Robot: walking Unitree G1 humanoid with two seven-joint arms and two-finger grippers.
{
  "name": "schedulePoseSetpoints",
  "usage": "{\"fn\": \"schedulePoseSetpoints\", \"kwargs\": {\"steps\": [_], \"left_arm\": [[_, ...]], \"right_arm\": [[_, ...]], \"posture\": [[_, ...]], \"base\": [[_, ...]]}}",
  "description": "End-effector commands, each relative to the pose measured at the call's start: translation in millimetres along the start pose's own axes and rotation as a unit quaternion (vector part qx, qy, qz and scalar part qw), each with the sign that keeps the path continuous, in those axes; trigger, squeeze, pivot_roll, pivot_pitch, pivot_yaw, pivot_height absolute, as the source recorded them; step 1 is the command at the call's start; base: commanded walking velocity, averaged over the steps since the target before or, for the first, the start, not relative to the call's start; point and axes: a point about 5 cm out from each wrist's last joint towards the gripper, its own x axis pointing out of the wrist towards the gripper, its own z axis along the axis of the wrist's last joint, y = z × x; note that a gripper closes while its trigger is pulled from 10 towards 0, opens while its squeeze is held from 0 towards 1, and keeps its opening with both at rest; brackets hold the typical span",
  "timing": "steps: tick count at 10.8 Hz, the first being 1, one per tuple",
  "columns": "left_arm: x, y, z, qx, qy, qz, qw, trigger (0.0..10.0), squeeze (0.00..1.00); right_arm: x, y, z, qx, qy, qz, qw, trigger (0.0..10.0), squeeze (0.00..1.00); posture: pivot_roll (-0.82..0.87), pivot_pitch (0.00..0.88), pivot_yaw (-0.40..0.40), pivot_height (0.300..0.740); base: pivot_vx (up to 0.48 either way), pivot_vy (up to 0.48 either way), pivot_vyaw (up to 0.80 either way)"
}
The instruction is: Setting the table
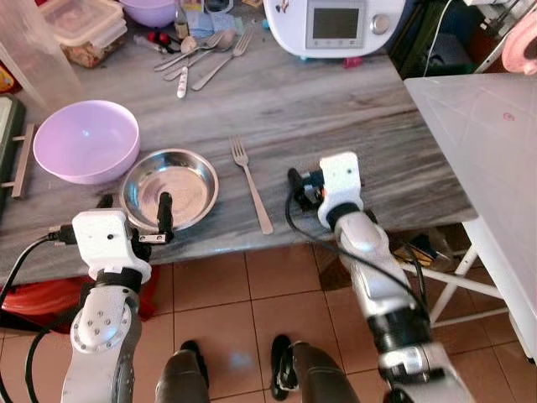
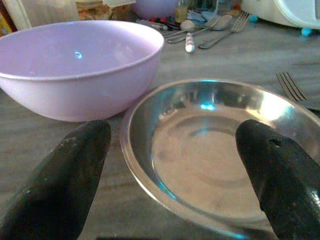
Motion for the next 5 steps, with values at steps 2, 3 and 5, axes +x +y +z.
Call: {"fn": "schedulePoseSetpoints", "kwargs": {"steps": [2, 3, 5], "left_arm": [[-4.9, 0.2, 0.8, 0.0, 0.004, 0.001, 1.0, 10.0, 0.0], [-5.6, 0.6, 0.7, 0.001, 0.005, 0.001, 1.0, 10.0, 0.0], [-6.1, 1.7, 0.6, 0.004, 0.008, 0.002, 1.0, 10.0, 0.0]], "right_arm": [[8.4, 13.3, -6.1, 0.002, 0.036, 0.037, 0.999, 10.0, 0.0], [12.2, 18.5, -1.5, 0.008, 0.034, 0.053, 0.998, 10.0, 0.0], [17.1, 33.9, 8.2, 0.032, 0.032, 0.107, 0.993, 10.0, 0.0]], "posture": [[0.04, 0.267, -0.044, 0.74], [0.04, 0.27, -0.044, 0.74], [0.05, 0.275, -0.044, 0.74]], "base": [[0.0, 0.0, 0.0], [0.0, 0.0, 0.0], [0.0, 0.0, 0.0]]}}
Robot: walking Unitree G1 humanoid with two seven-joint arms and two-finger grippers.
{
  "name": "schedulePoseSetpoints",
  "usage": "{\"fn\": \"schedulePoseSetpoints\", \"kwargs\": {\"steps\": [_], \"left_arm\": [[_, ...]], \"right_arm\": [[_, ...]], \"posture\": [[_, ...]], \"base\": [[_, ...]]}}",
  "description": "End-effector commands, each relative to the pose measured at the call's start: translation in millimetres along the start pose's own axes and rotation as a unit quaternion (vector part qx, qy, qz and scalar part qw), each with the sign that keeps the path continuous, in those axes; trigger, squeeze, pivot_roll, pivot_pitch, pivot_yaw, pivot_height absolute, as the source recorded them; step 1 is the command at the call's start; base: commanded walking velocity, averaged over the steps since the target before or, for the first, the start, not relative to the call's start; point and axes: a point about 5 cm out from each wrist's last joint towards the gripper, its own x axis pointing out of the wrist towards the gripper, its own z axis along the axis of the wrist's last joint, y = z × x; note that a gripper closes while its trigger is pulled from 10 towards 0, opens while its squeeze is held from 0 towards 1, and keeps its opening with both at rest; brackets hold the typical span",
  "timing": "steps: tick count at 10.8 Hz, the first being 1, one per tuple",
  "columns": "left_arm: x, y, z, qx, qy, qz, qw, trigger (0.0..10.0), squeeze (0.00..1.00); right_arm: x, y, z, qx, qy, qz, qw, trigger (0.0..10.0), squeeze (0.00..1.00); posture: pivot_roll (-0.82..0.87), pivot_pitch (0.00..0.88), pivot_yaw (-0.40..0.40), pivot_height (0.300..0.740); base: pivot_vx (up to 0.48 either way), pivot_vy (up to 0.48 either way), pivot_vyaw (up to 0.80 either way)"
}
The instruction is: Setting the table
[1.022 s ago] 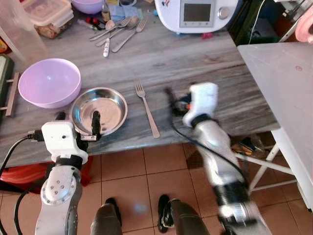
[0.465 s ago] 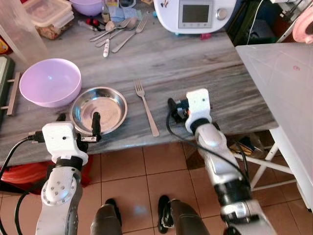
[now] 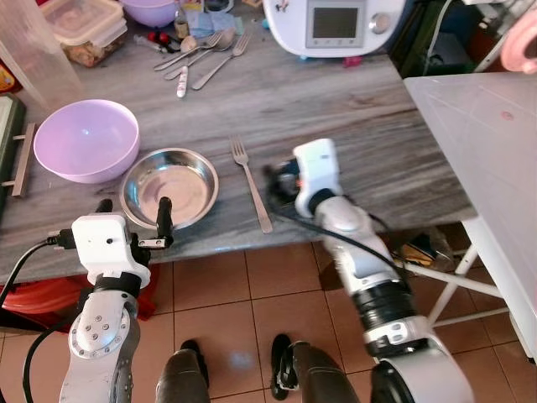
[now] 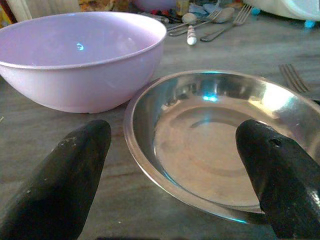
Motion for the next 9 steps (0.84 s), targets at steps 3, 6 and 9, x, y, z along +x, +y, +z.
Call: {"fn": "schedulePoseSetpoints", "kwargs": {"steps": [3, 6, 9], "left_arm": [[-1.7, -0.1, 1.4, 0.002, 0.001, 0.001, 1.0, 10.0, 0.0], [0.9, -1.0, 1.4, 0.001, 0.0, -0.001, 1.0, 10.0, 0.0], [1.5, -0.3, 3.1, -0.001, -0.005, 0.005, 1.0, 10.0, 0.0]], "right_arm": [[2.7, 7.8, -3.7, 0.011, 0.016, 0.024, 1.0, 10.0, 0.0], [4.9, 11.9, 3.0, 0.022, 0.009, 0.042, 0.999, 10.0, 0.0], [-2.0, -3.8, 4.0, 0.01, -0.01, -0.001, 1.0, 10.0, 0.0]], "posture": [[0.05, 0.271, -0.042, 0.74], [0.05, 0.265, -0.042, 0.74], [0.05, 0.259, -0.047, 0.74]], "base": [[0.0, 0.0, 0.0], [0.0, 0.0, 0.0], [0.0, 0.0, 0.0]]}}
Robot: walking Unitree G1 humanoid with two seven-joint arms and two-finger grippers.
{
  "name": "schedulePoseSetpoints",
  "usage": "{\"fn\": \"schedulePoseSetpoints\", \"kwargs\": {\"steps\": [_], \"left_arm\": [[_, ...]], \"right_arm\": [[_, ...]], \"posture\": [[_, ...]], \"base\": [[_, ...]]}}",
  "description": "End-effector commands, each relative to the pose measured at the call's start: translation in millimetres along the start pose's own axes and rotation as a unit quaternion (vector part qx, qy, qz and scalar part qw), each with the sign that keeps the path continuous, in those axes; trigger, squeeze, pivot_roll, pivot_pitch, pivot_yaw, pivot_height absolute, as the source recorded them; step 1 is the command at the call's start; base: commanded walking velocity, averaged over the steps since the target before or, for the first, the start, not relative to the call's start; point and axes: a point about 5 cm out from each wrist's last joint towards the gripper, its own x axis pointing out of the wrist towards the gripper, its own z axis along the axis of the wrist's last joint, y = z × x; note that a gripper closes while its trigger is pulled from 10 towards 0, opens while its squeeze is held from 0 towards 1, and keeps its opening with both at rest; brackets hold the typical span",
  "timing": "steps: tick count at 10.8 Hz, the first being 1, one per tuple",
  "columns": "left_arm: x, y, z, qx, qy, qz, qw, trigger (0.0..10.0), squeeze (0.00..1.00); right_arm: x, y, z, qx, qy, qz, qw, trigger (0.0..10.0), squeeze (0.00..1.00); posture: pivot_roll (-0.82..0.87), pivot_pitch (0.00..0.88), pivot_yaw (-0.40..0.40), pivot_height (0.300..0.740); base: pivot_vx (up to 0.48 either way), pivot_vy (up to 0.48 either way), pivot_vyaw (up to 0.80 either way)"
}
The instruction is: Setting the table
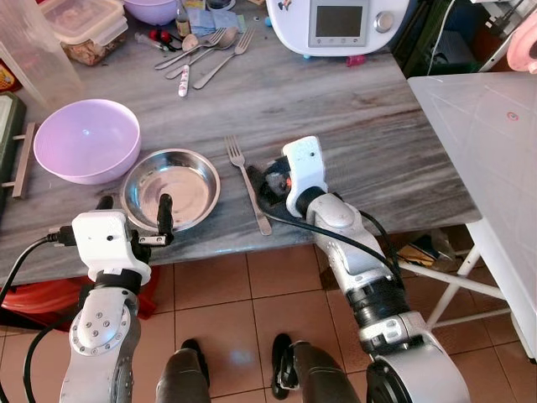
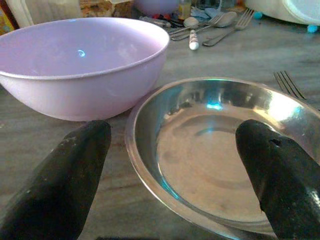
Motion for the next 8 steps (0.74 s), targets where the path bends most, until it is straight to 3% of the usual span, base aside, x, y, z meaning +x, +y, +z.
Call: {"fn": "schedulePoseSetpoints", "kwargs": {"steps": [1, 3, 5, 6, 8], "left_arm": [[-1.2, 2.0, -0.3, 0.001, 0.001, 0.009, 1.0, 10.0, 0.0], [1.0, 3.1, 0.2, -0.001, -0.001, 0.013, 1.0, 10.0, 0.0], [3.9, 2.8, 1.4, 0.002, -0.01, 0.016, 1.0, 10.0, 0.0], [5.0, 6.7, 2.3, 0.019, -0.016, 0.035, 0.999, 10.0, 0.0], [5.1, 16.9, -1.8, 0.044, -0.006, 0.095, 0.994, 10.0, 0.0]], "right_arm": [[-7.1, -11.6, 1.8, 0.001, -0.013, -0.032, 0.999, 10.0, 0.0], [-23.1, -27.4, 9.7, 0.009, -0.053, -0.078, 0.996, 10.0, 0.0], [-43.7, -35.4, 22.0, -0.015, -0.125, -0.095, 0.988, 10.0, 0.0], [-61.1, -39.9, 19.2, -0.031, -0.137, -0.11, 0.984, 10.0, 0.0], [-93.4, -48.2, -13.1, -0.062, -0.092, -0.149, 0.983, 10.0, 0.0]], "posture": [[0.04, 0.253, -0.049, 0.74], [0.04, 0.243, -0.045, 0.74], [0.04, 0.214, -0.04, 0.74], [0.04, 0.188, -0.041, 0.74], [0.03, 0.131, -0.043, 0.74]], "base": [[0.0, 0.0, 0.0], [0.0, 0.0, 0.0], [0.0, 0.0, 0.0], [0.0, 0.0, 0.0], [0.0, 0.0, 0.0]]}}
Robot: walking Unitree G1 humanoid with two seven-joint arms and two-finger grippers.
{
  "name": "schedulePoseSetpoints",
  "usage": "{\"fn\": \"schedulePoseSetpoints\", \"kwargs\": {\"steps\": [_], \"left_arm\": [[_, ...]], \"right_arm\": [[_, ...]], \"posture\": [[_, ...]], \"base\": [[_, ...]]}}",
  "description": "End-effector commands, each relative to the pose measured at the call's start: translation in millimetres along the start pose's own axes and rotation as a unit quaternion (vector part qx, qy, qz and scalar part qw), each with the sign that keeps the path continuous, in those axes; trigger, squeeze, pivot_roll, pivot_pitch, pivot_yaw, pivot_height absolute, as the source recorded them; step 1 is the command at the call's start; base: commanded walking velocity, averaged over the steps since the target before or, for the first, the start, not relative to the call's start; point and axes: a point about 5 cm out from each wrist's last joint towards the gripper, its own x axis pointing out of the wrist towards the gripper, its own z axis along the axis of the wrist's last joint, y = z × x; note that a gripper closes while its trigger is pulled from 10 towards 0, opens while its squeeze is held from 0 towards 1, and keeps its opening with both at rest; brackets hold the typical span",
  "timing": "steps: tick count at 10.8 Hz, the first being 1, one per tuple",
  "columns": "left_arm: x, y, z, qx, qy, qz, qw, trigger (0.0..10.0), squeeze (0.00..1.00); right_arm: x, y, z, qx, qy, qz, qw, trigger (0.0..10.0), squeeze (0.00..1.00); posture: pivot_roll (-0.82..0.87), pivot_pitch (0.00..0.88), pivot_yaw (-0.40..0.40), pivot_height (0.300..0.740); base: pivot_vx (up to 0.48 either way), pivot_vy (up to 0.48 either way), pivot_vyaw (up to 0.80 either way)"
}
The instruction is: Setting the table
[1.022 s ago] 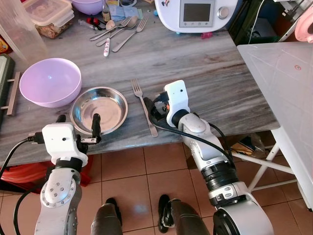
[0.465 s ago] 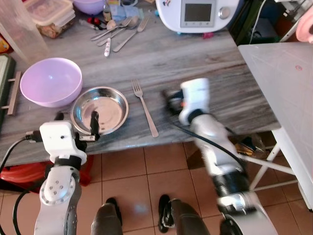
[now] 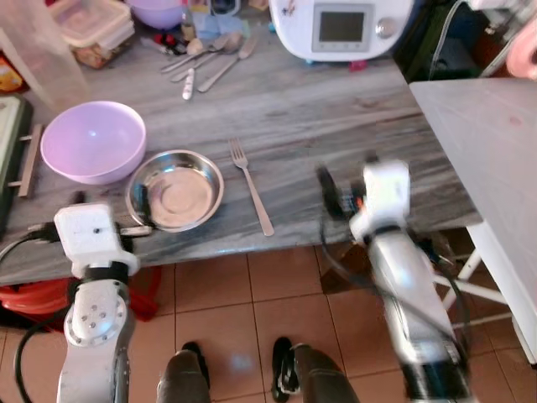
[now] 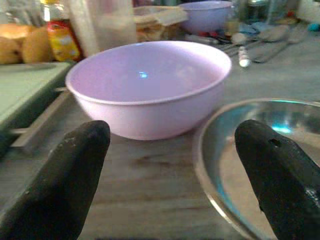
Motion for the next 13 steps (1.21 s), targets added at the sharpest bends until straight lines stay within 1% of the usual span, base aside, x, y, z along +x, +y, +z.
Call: {"fn": "schedulePoseSetpoints", "kwargs": {"steps": [1, 2, 3, 4, 5, 6, 7, 8, 10, 11, 13], "left_arm": [[-2.6, 4.1, -6.9, 0.016, 0.017, 0.023, 0.999, 10.0, 0.0], [-4.2, 6.3, -11.3, 0.03, 0.027, 0.039, 0.998, 10.0, 0.0], [-3.6, 6.2, -12.1, 0.03, 0.026, 0.044, 0.998, 10.0, 0.0], [-0.4, 4.2, -10.8, 0.026, 0.019, 0.046, 0.998, 10.0, 0.0], [3.1, 1.6, -9.0, 0.023, 0.015, 0.05, 0.998, 10.0, 0.0], [3.4, 0.2, -9.7, 0.022, 0.015, 0.05, 0.998, 10.0, 0.0], [3.9, -0.6, -12.3, 0.019, 0.019, 0.05, 0.998, 10.0, 0.0], [4.4, -1.4, -13.4, 0.018, 0.02, 0.05, 0.998, 10.0, 0.0], [5.4, -3.7, -15.0, 0.018, 0.021, 0.049, 0.998, 10.0, 0.0], [5.9, -4.5, -18.4, 0.022, 0.023, 0.044, 0.999, 10.0, 0.0], [0.8, -6.9, -28.2, 0.036, 0.033, 0.026, 0.998, 10.0, 0.0]], "right_arm": [[-10.0, -9.6, 1.8, -0.017, -0.01, -0.022, 1.0, 10.0, 0.0], [-19.1, -15.0, -3.6, -0.032, -0.004, -0.036, 0.999, 10.0, 0.0], [-20.9, -18.2, -2.2, -0.038, -0.01, -0.049, 0.998, 10.0, 0.0], [-17.9, -16.4, -0.5, -0.046, -0.018, -0.052, 0.997, 10.0, 0.0], [-14.2, -13.2, 1.2, -0.028, -0.023, -0.054, 0.998, 10.0, 0.0], [-13.0, -10.9, 2.4, -0.027, -0.026, -0.051, 0.998, 10.0, 0.0], [-11.4, -9.4, 2.8, -0.042, -0.027, -0.04, 0.998, 10.0, 0.0], [-10.7, -10.0, 3.5, -0.034, -0.03, -0.042, 0.998, 10.0, 0.0], [-9.6, -11.1, 2.5, -0.036, -0.028, -0.041, 0.998, 10.0, 0.0], [-8.6, -11.4, 2.3, -0.033, -0.03, -0.041, 0.998, 10.0, 0.0], [-6.2, -15.3, -0.2, -0.027, -0.027, -0.047, 0.998, 10.0, 0.0]], "posture": [[0.03, 0.108, -0.044, 0.74], [0.03, 0.09, -0.044, 0.74], [0.03, 0.076, -0.037, 0.74], [0.03, 0.066, -0.034, 0.74], [0.03, 0.063, -0.034, 0.74], [0.03, 0.065, -0.036, 0.74], [0.03, 0.067, -0.038, 0.74], [0.02, 0.07, -0.039, 0.74], [0.02, 0.069, -0.037, 0.74], [0.02, 0.064, -0.038, 0.74], [0.03, 0.075, -0.044, 0.74]], "base": [[0.0, 0.0, 0.0], [0.0, 0.0, 0.0], [0.0, 0.0, 0.0], [0.0, 0.0, 0.0], [0.0, 0.0, 0.0], [0.0, 0.0, 0.0], [0.0, 0.0, 0.0], [0.0, 0.0, 0.8], [0.0, 0.0, 0.69], [0.0, 0.0, 0.0], [0.0, 0.0, 0.0]]}}
